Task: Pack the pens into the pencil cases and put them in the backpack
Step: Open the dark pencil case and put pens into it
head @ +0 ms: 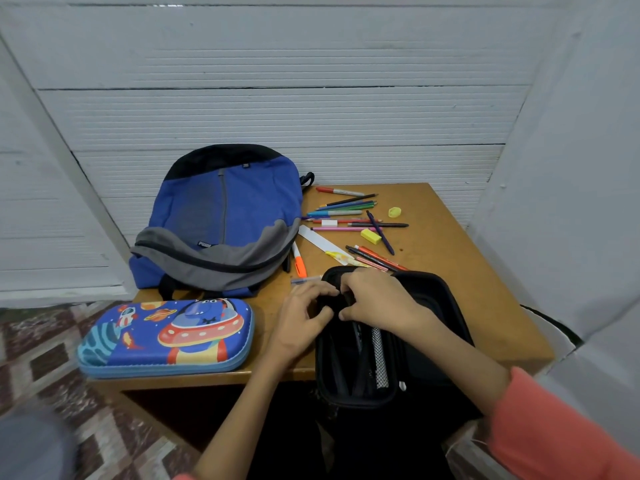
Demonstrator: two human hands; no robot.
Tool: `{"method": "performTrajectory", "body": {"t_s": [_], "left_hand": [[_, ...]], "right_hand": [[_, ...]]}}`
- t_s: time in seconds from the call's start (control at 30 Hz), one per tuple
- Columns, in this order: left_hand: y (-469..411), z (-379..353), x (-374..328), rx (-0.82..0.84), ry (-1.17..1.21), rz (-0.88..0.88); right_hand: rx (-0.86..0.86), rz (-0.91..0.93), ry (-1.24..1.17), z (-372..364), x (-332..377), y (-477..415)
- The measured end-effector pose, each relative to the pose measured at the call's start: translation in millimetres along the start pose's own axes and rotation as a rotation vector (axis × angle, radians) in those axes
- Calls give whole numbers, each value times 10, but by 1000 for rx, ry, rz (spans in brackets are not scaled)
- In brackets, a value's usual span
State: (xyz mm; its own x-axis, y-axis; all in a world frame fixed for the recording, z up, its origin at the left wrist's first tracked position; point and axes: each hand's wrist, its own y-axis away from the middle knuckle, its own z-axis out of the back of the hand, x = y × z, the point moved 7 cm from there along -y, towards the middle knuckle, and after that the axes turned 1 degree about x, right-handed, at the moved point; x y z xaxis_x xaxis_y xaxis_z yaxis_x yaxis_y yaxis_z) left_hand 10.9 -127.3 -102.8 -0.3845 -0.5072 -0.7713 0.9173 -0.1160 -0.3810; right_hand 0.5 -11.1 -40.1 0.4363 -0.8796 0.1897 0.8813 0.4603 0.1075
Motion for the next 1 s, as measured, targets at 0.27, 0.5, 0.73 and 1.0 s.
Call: {"method": "performTrajectory", "body": {"t_s": [0.27, 0.5, 0.73, 1.0], "left_hand": [[3, -9, 10, 7, -11, -7], [2, -49, 27, 49, -46, 6], [12, -66, 6, 71, -48, -10], [24, -138, -42, 172, -136, -72]], "right_hand": [[38, -37, 64, -59, -17, 49], [38, -43, 11, -51, -53, 71], [-13, -47, -26, -32, -67, 72], [-102, -69, -162, 16, -164, 68]]}}
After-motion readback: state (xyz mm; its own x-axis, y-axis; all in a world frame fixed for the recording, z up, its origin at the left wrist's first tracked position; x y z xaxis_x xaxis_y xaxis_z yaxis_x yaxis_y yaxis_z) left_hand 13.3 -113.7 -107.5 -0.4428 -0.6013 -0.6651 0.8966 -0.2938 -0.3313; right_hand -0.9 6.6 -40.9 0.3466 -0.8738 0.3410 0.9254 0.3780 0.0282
